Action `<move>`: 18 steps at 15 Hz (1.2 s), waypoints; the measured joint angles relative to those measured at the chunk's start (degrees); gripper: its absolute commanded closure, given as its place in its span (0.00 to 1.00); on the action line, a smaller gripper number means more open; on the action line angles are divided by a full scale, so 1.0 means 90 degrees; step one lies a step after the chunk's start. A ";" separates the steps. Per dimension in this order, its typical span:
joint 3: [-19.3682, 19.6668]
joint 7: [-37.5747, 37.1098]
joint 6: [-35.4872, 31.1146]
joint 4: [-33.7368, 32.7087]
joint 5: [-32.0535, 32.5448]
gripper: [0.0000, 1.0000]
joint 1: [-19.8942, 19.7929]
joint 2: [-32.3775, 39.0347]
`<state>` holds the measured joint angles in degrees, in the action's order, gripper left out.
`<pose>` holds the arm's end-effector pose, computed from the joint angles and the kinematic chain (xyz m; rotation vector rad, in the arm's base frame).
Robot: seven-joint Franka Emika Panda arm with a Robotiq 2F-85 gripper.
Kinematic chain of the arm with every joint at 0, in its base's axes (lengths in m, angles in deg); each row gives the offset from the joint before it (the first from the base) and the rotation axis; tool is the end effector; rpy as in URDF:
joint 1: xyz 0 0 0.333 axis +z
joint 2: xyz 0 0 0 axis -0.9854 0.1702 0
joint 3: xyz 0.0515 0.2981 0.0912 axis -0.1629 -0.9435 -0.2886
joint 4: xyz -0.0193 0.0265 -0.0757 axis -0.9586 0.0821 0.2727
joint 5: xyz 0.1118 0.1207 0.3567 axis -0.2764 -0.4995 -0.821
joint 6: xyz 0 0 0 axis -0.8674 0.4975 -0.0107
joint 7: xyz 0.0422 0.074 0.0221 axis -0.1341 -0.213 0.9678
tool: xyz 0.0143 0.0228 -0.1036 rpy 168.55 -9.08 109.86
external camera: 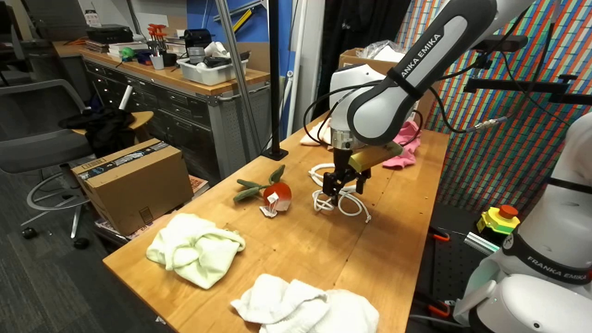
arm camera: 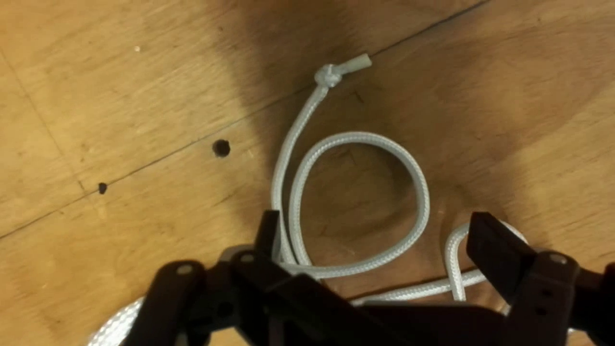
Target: Separate all the objects on the heap
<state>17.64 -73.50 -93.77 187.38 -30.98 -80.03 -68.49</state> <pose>0.4392 -0.0073 0.2271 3.0318 -0.7242 -0.2129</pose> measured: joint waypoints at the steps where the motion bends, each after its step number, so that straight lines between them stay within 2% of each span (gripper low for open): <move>1: 0.0008 0.0123 0.0000 0.0023 -0.0077 0.00 -0.0023 0.0000; 6: 0.0032 0.0580 -0.0072 0.0126 -0.0192 0.00 -0.0071 0.0019; 18: 0.0059 0.1000 -0.1122 0.0311 -0.0139 0.00 -0.0073 0.0404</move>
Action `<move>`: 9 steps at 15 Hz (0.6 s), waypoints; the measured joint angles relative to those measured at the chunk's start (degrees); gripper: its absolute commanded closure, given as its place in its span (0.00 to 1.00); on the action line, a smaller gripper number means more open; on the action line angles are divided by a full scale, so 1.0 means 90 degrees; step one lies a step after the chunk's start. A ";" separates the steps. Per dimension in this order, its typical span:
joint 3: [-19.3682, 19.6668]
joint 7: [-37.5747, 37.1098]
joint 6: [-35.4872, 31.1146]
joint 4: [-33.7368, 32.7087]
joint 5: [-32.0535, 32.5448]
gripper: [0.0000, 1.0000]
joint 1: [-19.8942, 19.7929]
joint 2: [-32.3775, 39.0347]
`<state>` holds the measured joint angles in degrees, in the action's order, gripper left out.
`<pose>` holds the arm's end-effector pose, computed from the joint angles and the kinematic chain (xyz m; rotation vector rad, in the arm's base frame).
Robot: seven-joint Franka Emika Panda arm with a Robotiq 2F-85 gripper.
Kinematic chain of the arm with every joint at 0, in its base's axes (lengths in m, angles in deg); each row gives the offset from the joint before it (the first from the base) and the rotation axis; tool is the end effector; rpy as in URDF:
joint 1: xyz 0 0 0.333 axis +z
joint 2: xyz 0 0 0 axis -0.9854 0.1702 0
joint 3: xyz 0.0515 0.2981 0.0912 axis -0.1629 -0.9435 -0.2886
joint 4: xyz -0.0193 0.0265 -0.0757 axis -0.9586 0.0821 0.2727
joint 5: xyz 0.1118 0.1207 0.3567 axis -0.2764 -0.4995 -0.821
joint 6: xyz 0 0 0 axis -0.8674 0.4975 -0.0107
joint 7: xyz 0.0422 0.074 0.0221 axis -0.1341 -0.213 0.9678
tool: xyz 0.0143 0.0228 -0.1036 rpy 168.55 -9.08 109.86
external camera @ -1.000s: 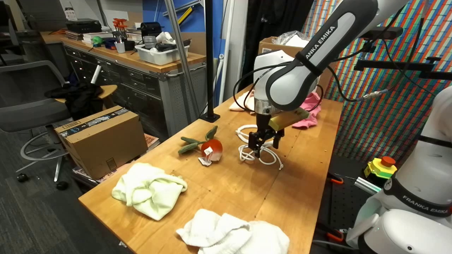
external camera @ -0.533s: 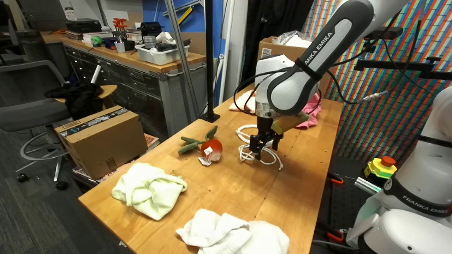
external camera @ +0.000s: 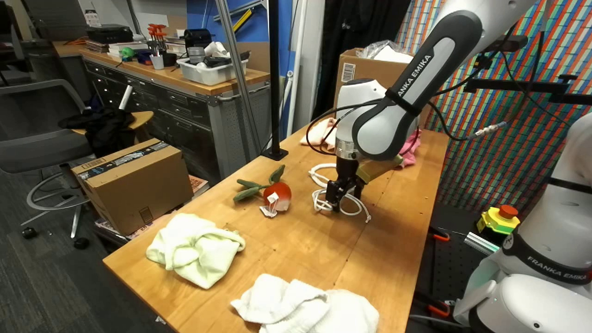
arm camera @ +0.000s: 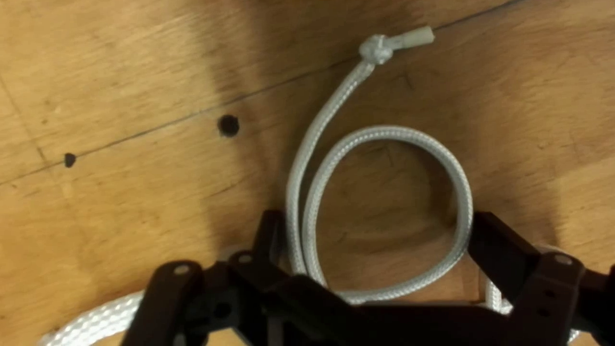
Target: Separate all the objects on the heap
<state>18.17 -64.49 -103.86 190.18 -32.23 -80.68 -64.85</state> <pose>0.4308 -0.0176 0.1974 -3.0845 0.5510 0.1167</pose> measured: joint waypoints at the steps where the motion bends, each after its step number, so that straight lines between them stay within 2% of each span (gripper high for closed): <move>1: 0.0000 0.0004 -0.0027 0.0012 0.0019 0.00 0.0001 -0.0003; 5: 0.0000 0.0006 -0.0143 0.0073 0.0041 0.00 0.0003 -0.0021; 6: 0.0000 0.0006 -0.0164 0.0086 0.0044 0.09 0.0003 -0.0026; 7: 0.0000 0.0006 -0.0178 0.0094 0.0046 0.27 0.0004 -0.0029; 9: 0.0007 0.0006 -0.0212 0.0098 0.0058 0.42 0.0004 -0.0049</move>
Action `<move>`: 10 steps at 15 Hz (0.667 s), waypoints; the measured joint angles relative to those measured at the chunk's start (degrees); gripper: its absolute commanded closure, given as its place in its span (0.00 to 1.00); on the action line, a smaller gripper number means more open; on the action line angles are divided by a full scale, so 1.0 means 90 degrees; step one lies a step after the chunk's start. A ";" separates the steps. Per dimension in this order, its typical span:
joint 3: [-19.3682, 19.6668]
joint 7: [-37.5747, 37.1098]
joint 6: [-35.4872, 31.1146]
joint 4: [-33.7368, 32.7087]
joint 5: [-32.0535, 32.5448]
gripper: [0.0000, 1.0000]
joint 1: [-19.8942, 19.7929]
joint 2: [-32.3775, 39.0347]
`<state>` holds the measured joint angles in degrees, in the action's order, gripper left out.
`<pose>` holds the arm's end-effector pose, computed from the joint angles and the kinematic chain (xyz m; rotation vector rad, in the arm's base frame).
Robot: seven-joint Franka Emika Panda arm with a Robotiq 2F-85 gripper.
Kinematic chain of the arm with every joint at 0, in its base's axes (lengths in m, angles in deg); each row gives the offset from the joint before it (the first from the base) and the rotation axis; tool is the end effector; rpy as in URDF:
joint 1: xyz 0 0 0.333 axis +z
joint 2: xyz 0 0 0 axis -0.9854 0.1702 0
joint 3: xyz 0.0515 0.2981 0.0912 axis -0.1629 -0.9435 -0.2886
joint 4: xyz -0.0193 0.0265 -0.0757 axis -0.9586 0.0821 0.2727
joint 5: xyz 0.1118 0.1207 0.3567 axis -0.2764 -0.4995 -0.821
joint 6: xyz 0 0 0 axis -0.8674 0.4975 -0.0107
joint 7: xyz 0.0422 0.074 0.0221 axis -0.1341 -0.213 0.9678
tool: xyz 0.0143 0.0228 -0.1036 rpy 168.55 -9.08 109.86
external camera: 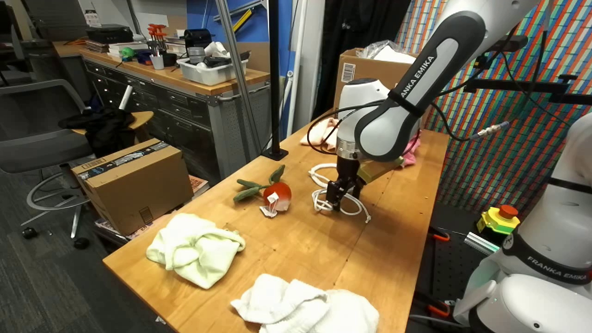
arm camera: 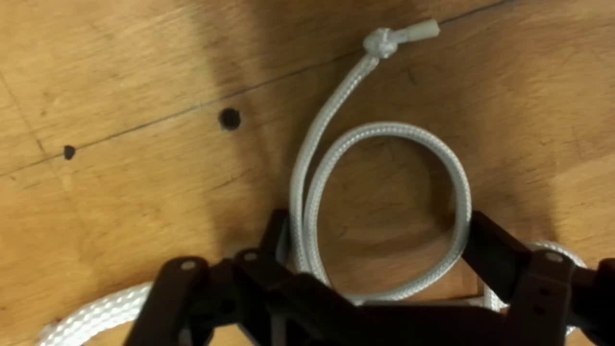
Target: Separate all the objects on the heap
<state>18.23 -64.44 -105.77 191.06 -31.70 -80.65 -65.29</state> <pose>0.4289 -0.0176 0.1988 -3.0894 0.5384 0.0760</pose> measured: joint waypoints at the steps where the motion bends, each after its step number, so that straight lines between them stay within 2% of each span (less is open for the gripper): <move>1: 0.0009 0.0000 -0.0022 0.0001 0.0021 0.50 0.0000 -0.0013; 6: 0.0089 0.0000 -0.0092 0.0014 0.0197 0.86 -0.0001 -0.0036; 9: 0.0136 0.0000 -0.0174 0.0048 0.0326 0.92 -0.0001 -0.0036; 10: 0.0153 0.0000 -0.0193 0.0060 0.0368 0.91 -0.0001 -0.0036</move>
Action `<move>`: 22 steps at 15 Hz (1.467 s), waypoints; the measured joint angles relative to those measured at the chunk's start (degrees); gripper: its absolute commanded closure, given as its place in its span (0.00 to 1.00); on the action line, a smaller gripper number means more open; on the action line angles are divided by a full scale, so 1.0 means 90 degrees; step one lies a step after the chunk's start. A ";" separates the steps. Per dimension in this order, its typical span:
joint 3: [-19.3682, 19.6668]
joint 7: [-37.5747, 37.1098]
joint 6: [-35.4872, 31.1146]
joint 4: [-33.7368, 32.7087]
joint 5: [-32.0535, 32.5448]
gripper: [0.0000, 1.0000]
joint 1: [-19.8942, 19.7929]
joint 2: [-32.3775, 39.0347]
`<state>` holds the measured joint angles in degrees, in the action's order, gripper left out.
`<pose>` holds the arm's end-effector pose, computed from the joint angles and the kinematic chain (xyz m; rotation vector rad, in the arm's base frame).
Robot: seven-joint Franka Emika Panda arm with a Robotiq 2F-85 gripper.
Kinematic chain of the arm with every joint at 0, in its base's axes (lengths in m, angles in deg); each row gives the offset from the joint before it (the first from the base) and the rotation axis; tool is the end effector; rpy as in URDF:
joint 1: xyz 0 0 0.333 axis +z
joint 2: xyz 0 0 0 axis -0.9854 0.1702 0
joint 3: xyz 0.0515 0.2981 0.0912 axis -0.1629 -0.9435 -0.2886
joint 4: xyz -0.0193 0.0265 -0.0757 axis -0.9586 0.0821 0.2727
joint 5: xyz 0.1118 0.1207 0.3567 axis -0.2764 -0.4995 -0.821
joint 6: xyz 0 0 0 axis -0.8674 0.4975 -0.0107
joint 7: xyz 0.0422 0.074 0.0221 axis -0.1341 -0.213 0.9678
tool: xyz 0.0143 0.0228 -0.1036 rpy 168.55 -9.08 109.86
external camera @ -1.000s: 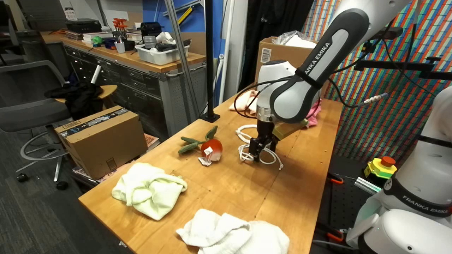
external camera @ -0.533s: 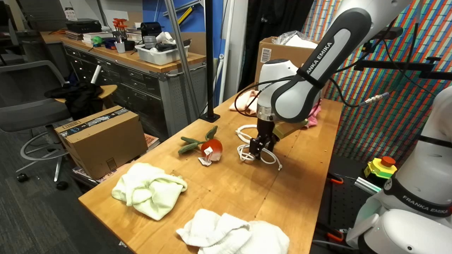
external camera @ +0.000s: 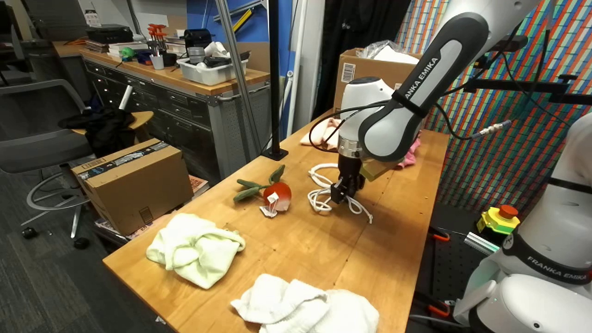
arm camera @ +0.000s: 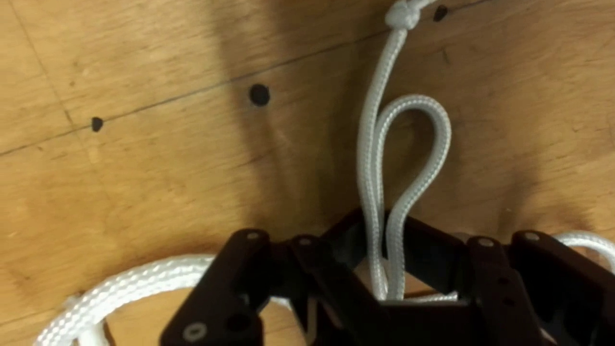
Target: Separate all the objects on the heap
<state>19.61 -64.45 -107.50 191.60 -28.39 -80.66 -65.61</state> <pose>0.4284 -0.0262 0.2009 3.0850 -0.4918 -0.0304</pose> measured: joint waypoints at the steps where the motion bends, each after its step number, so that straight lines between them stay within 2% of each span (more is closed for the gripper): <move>1: 0.0010 0.0000 -0.0009 0.0006 0.0034 0.88 0.0000 0.0000; 7: 0.0059 -0.0009 -0.0028 0.0045 0.0413 0.89 0.0001 -0.0036; 13: 0.0286 0.0016 0.0060 0.0372 0.1328 0.90 -0.0006 -0.0344; 18: 0.0162 0.0620 0.0300 0.0776 0.1485 0.90 -0.0003 -0.0656; 22: -0.0136 0.1338 0.0558 0.0736 0.1476 0.90 0.0057 -0.0672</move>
<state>18.38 -52.40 -102.48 198.23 -15.10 -80.15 -71.66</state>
